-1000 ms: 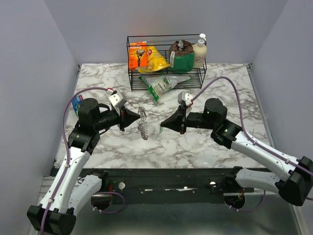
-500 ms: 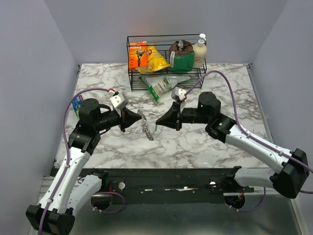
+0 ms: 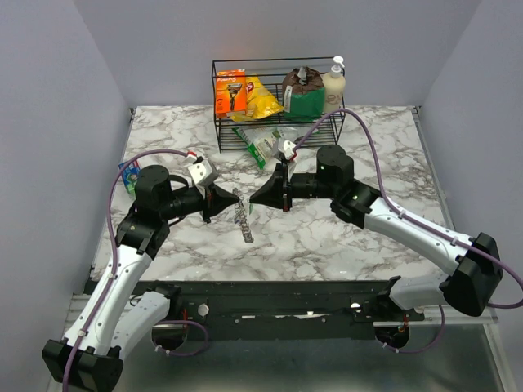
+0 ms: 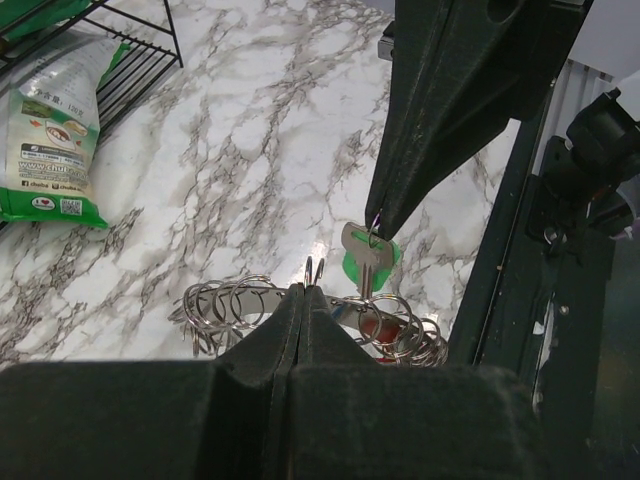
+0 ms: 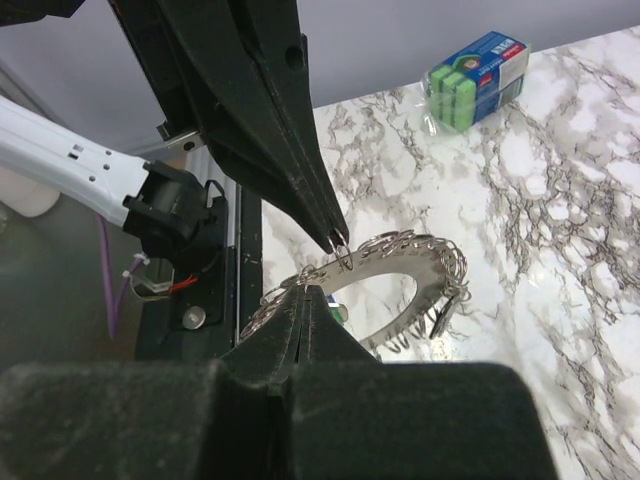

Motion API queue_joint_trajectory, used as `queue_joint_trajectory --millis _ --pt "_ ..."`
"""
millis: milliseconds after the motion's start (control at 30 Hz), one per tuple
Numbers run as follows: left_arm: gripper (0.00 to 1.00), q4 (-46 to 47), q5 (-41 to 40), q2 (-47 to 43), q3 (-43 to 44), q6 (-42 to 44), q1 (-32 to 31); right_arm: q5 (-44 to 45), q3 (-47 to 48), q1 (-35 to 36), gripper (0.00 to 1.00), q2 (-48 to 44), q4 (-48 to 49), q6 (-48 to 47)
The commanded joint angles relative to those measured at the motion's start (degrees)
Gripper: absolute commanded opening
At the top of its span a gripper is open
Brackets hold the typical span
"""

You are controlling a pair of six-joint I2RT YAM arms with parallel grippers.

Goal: Put the keys on the keyring

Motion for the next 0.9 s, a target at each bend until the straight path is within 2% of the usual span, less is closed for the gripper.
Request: queue_joint_trajectory --millis 0,533,867 --pt "0.0 0.7 1.0 0.3 0.1 1.6 -0.8 0.8 2.8 0.9 0.01 1.2 -0.8 0.2" --pt "0.0 0.0 0.8 0.8 0.4 2.3 -2.2 3.9 5.4 2.7 0.01 4.9 -2.3 -0.1" --pt "0.0 -1.2 0.0 1.0 1.0 3.2 -2.7 8.5 4.8 3.0 0.01 3.8 -3.1 -0.5"
